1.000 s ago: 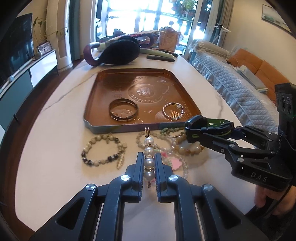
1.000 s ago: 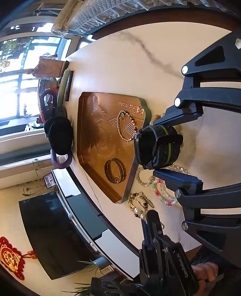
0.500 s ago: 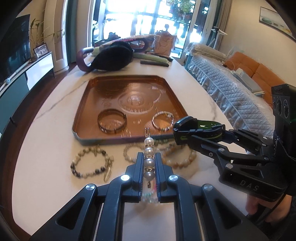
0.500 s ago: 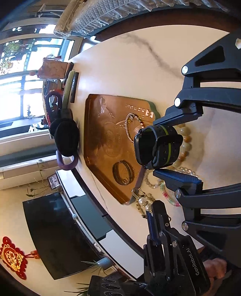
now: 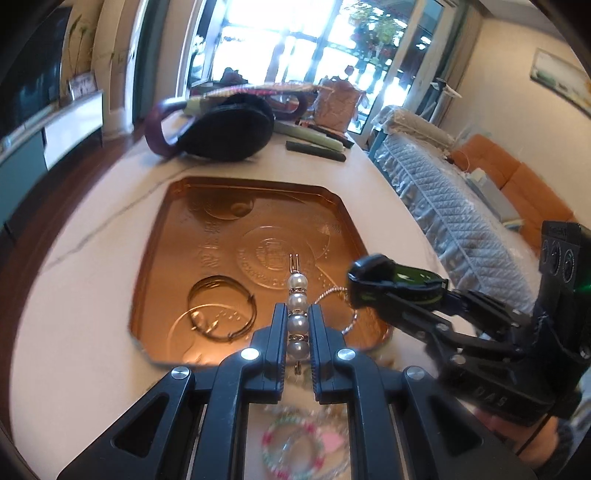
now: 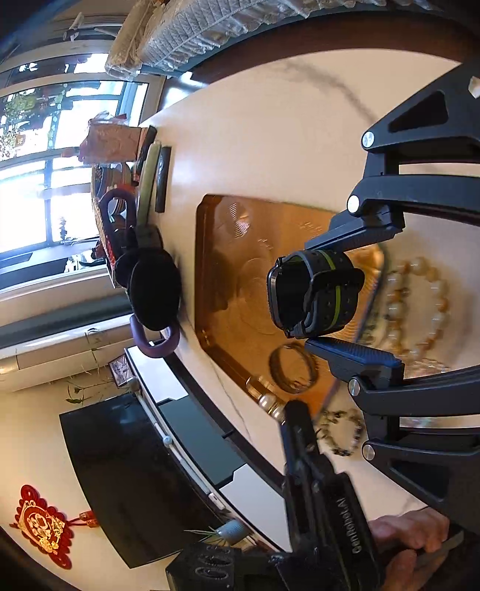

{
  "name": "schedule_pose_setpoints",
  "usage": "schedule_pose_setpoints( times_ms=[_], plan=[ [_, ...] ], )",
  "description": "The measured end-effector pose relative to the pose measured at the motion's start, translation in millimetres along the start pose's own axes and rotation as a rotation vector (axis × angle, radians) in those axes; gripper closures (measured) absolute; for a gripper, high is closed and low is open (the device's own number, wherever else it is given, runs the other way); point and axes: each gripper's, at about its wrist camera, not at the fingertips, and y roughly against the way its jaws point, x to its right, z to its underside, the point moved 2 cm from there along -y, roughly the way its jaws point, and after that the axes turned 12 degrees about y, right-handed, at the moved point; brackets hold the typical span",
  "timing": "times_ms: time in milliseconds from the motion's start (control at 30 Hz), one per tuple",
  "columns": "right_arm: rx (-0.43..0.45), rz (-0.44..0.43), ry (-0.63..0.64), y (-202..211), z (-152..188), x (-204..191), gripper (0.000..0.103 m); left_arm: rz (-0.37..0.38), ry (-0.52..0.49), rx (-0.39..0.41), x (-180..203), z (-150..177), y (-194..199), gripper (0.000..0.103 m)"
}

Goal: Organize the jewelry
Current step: 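Carry the pearl pin and watch into the copper tray and release both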

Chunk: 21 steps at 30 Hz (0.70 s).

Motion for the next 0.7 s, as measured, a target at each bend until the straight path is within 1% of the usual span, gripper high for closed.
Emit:
schedule_pose_setpoints(
  times_ms=[133, 233, 367, 500, 600, 700],
  plan=[
    [0.029, -0.005, 0.016, -27.6, -19.4, 5.7, 0.060, -0.018, 0.018, -0.004, -0.7, -13.4, -22.9, 0.092],
    [0.027, 0.001, 0.026, -45.3, -24.7, 9.0, 0.060, -0.035, 0.009, -0.013, -0.8, -18.3, -40.4, 0.091],
    [0.003, -0.003, 0.014, -59.9, -20.3, 15.2, 0.060, -0.031, 0.014, -0.035, -6.5, -19.7, -54.2, 0.091],
    [-0.013, 0.001, 0.044, -67.0, -15.7, 17.2, 0.060, -0.044, 0.001, -0.032, -7.1, -23.7, -63.0, 0.092],
    [-0.024, 0.004, 0.027, -73.1, -13.1, 23.4, 0.060, -0.044, 0.007, -0.051, -6.0, -23.5, -69.8, 0.091],
    [-0.035, -0.029, -0.013, -76.3, -11.7, 31.5, 0.060, -0.075, -0.008, -0.071, -4.8, -19.2, -76.8, 0.091]
  ],
)
